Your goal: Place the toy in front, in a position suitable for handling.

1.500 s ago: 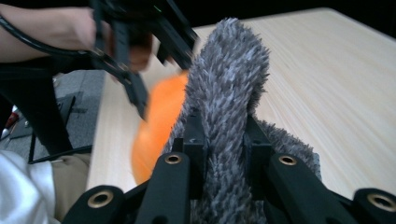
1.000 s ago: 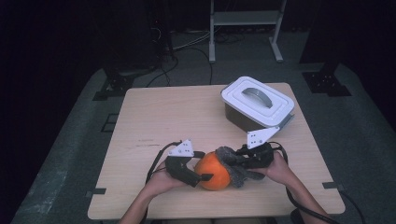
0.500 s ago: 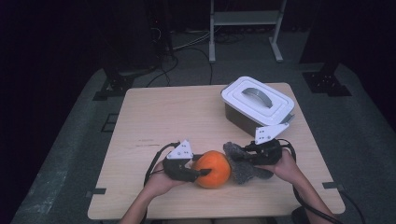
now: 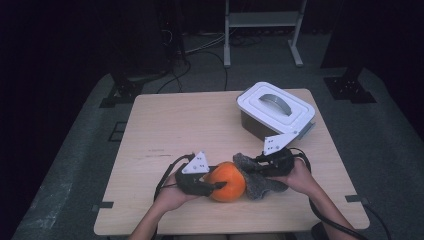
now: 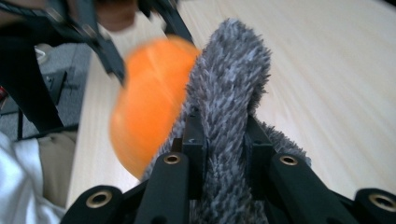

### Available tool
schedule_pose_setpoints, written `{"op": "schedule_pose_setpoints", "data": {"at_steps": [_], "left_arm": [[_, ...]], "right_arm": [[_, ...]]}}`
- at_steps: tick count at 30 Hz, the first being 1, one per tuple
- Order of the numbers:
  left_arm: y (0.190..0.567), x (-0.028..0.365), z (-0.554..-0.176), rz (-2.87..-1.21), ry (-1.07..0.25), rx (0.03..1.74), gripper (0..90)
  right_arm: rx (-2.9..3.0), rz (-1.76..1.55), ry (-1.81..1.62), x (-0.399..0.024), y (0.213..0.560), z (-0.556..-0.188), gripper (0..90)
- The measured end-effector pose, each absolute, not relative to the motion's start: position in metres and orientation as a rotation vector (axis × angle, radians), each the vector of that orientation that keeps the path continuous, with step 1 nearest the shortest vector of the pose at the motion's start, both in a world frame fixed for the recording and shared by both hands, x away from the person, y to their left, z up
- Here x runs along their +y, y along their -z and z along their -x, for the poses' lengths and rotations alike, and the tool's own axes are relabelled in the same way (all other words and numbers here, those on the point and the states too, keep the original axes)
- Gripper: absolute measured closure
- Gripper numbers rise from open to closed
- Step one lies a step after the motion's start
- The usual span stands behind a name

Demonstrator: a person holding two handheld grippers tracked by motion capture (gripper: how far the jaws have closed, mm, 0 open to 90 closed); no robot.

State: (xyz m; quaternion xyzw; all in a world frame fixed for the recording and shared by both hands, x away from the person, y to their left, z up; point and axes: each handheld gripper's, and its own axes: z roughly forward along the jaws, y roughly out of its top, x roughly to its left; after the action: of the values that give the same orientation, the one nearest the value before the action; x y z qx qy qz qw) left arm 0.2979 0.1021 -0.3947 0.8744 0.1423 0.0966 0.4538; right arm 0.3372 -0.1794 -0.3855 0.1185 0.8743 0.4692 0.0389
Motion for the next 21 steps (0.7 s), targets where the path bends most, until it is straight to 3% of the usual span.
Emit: {"op": "schedule_pose_setpoints", "data": {"at_steps": [5, 9, 14, 17, 19, 21], "left_arm": [[0.393, 0.103, -0.300, -2.146, -0.225, 0.382, 47.4], [0.398, 0.104, -0.301, -2.151, -0.207, 0.389, 45.6], [0.406, 0.106, -0.307, -2.092, -0.148, 0.362, 27.7], [0.410, 0.107, -0.312, -2.079, -0.101, 0.373, 23.1], [0.411, 0.107, -0.314, -2.080, -0.077, 0.376, 25.8], [0.410, 0.105, -0.312, -2.082, -0.092, 0.377, 36.5]], "right_arm": [[2.632, -0.254, -1.524, -0.168, 0.362, -0.326, 74.7], [2.662, -0.247, -1.460, -0.158, 0.372, -0.328, 74.8], [2.675, -0.279, -1.490, -0.165, 0.386, -0.332, 74.7], [2.682, -0.288, -1.468, -0.170, 0.388, -0.333, 74.7], [2.687, -0.291, -1.445, -0.172, 0.389, -0.333, 74.7], [2.695, -0.307, -1.423, -0.173, 0.386, -0.332, 74.6]]}}
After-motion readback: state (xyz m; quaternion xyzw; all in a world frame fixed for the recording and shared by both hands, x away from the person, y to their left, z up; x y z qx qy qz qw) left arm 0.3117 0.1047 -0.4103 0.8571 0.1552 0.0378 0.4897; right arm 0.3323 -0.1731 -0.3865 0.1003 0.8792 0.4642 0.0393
